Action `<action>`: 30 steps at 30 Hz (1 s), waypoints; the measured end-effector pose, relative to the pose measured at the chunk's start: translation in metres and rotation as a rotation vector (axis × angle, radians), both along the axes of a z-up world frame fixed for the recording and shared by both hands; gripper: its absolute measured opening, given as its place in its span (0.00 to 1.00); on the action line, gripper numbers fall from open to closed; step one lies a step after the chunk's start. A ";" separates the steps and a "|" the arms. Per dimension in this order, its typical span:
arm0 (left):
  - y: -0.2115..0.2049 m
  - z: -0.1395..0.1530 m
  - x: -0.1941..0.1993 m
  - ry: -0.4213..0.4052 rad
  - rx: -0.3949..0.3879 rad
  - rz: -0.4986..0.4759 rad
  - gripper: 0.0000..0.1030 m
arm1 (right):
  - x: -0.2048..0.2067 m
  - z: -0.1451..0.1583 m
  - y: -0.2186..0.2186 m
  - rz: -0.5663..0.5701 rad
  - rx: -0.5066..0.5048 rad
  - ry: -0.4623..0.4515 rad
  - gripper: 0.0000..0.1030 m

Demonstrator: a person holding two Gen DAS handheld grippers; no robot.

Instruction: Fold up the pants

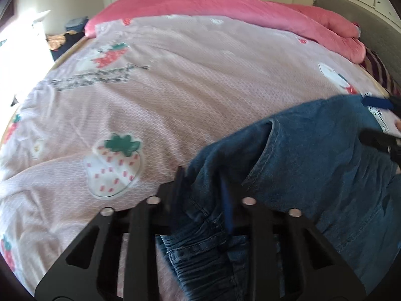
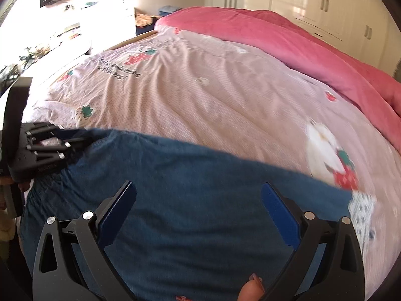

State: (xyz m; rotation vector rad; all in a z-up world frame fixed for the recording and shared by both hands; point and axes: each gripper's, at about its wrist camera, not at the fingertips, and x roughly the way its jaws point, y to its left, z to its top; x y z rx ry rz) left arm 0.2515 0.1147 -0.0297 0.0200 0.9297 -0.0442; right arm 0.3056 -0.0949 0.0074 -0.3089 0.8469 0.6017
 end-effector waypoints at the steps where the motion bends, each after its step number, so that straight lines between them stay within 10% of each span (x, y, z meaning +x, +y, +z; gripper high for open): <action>1: 0.001 -0.001 -0.001 0.000 -0.007 -0.005 0.07 | 0.004 -0.001 0.004 0.015 -0.010 -0.004 0.96; 14: 0.011 0.048 -0.038 -0.196 -0.174 -0.054 0.02 | 0.027 -0.026 0.073 0.317 -0.320 -0.077 0.96; 16: 0.009 0.054 -0.042 -0.215 -0.176 -0.066 0.02 | 0.024 -0.028 0.076 0.356 -0.316 -0.062 0.84; 18: 0.006 0.055 -0.046 -0.216 -0.183 -0.077 0.02 | 0.019 -0.023 0.072 0.364 -0.243 -0.011 0.28; 20: 0.005 0.055 -0.048 -0.220 -0.174 -0.075 0.02 | 0.007 -0.016 0.066 0.372 -0.226 -0.039 0.07; 30: -0.008 0.066 -0.090 -0.309 -0.134 -0.100 0.02 | -0.090 0.036 0.017 0.321 -0.049 -0.136 0.04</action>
